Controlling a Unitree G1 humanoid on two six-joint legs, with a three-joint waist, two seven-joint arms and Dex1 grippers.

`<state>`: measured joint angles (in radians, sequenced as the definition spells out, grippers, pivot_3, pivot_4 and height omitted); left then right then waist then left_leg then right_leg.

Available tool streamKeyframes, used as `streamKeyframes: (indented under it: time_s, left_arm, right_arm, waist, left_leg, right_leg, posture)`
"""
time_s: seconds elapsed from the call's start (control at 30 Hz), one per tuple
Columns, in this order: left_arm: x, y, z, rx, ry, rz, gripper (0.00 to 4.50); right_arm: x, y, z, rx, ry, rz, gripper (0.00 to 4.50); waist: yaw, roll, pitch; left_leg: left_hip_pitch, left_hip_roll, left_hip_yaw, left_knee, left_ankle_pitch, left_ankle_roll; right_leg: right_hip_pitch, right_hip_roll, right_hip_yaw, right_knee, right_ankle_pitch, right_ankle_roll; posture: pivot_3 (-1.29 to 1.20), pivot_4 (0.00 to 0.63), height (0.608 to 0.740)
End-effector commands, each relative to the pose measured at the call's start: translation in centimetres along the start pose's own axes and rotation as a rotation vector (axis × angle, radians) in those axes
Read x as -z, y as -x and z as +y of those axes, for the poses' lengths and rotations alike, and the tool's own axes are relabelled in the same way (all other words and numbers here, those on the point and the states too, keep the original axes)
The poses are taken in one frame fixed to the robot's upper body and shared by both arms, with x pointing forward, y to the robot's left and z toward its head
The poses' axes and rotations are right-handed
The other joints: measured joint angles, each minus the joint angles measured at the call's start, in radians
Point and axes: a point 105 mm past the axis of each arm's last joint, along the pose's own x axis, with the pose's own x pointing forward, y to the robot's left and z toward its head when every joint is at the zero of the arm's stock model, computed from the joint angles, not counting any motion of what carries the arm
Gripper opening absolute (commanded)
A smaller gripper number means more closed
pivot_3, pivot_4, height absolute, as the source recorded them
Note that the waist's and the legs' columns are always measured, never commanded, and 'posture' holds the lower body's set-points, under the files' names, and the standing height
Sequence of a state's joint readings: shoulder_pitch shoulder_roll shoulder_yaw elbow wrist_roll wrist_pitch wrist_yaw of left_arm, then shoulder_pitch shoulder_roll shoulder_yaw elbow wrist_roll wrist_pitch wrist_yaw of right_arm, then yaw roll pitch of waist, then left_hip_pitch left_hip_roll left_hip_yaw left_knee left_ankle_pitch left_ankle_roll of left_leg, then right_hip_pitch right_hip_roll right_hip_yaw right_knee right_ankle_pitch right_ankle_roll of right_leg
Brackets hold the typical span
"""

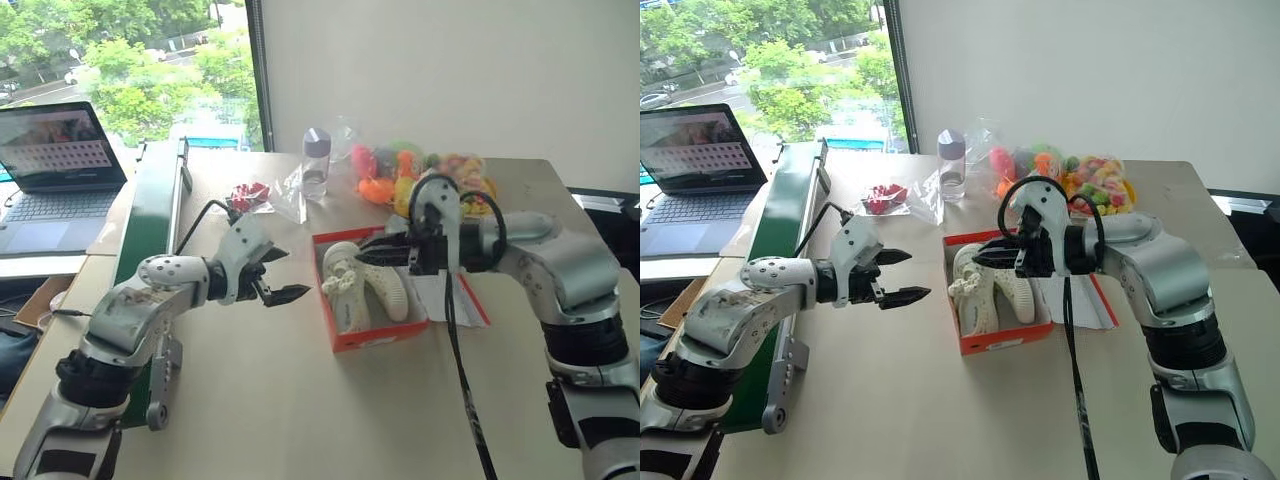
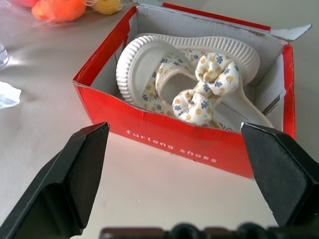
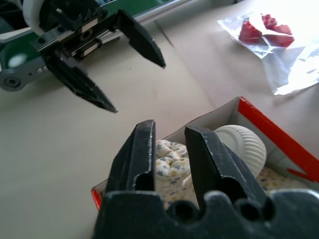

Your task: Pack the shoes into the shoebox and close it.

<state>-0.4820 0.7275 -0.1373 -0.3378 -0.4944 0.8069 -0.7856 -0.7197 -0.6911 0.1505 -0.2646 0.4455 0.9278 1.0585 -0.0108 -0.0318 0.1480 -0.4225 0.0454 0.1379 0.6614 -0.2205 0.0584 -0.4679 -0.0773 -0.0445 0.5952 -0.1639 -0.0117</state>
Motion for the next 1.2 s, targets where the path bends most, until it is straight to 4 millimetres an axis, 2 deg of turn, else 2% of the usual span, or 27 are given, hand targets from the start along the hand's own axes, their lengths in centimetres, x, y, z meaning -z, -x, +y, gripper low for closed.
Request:
streamKeyframes:
  time_s: [0.03,0.23,0.37,0.6,0.8,0.93,1.0,1.1,1.2]
  left_arm:
    - [-1.1,1.1,-0.4,0.025,-0.069,-0.024,4.5]
    - [-1.0,2.1,-1.6,0.07,-0.105,0.016,4.5]
    - [-1.1,3.0,-1.4,0.034,-0.127,0.035,4.5]
    - [-1.0,3.5,-1.6,0.017,-0.116,0.041,4.5]
    - [-0.9,4.1,-1.9,-0.002,-0.109,0.054,4.5]
    - [-0.9,4.6,-2.0,-0.016,-0.108,0.062,4.5]
    - [-0.9,4.7,-2.1,-0.016,-0.107,0.062,4.5]
    - [-0.9,4.6,-2.2,-0.014,-0.105,0.064,4.5]
    - [-1.0,4.5,-2.3,-0.006,-0.104,0.063,4.5]
  right_arm:
    - [0.8,-0.8,-0.3,-0.027,0.061,0.019,0.07]
    - [2.6,-2.4,-1.2,-0.04,0.086,0.064,0.07]
    - [4.3,-3.6,-2.0,-0.048,0.085,0.102,0.07]
    - [5.8,-5.1,-2.7,-0.064,0.073,0.131,0.07]
    - [8.3,-7.0,-4.0,-0.046,0.053,0.197,0.07]
    - [11.0,-8.1,-4.4,-0.026,0.089,0.296,0.07]
    - [11.8,-8.4,-4.5,-0.017,0.108,0.329,0.07]
    - [14.0,-8.2,-5.1,0.022,0.219,0.464,0.07]
    - [14.7,-8.0,-5.7,0.054,0.288,0.52,0.07]
  waist:
    - [0.0,0.0,0.0]
    - [0.001,-0.003,0.002]
    - [-0.001,-0.003,0.002]
    - [-0.002,-0.003,0.002]
    - [-0.003,-0.004,0.002]
    - [-0.004,-0.004,0.002]
    - [-0.003,-0.004,0.002]
    - [-0.003,-0.006,0.001]
    - [-0.001,-0.008,-0.001]
  left_leg:
    - [0.0,0.0,0.0,0.0,0.0,0.0]
    - [-0.001,0.0,0.0,0.0,0.0,0.0]
    - [0.0,0.0,0.001,0.0,0.0,0.0]
    - [0.001,0.0,0.001,0.001,0.001,0.0]
    - [0.004,0.0,0.001,0.002,0.001,-0.001]
    - [0.011,0.0,0.001,0.002,0.002,-0.002]
    - [0.015,0.001,0.001,0.002,0.002,-0.002]
    - [0.019,0.0,0.002,0.002,-0.002,-0.012]
    - [0.023,0.0,0.002,0.002,0.0,-0.014]
  right_leg:
    - [0.0,0.0,0.0,0.0,-0.001,-0.001]
    - [-0.001,0.001,0.0,0.0,0.001,0.001]
    - [-0.001,0.001,0.0,0.001,0.002,0.003]
    - [0.001,0.001,0.0,0.002,0.002,0.003]
    - [0.002,0.001,0.001,0.006,0.002,0.003]
    - [0.007,0.001,0.001,0.007,0.001,0.002]
    - [0.01,0.001,0.002,0.008,-0.003,-0.005]
    - [0.012,0.0,0.003,0.013,-0.004,-0.006]
    - [0.014,0.0,0.004,0.015,-0.004,-0.007]
  posture:
    - [0.0,0.15,0.74]
    - [0.0,0.15,0.74]
    - [0.0,0.15,0.74]
    - [0.0,0.15,0.74]
    - [0.0,0.15,0.74]
    - [0.0,0.15,0.74]
    - [0.0,0.15,0.74]
    - [0.0,0.15,0.74]
    - [0.0,0.15,0.74]
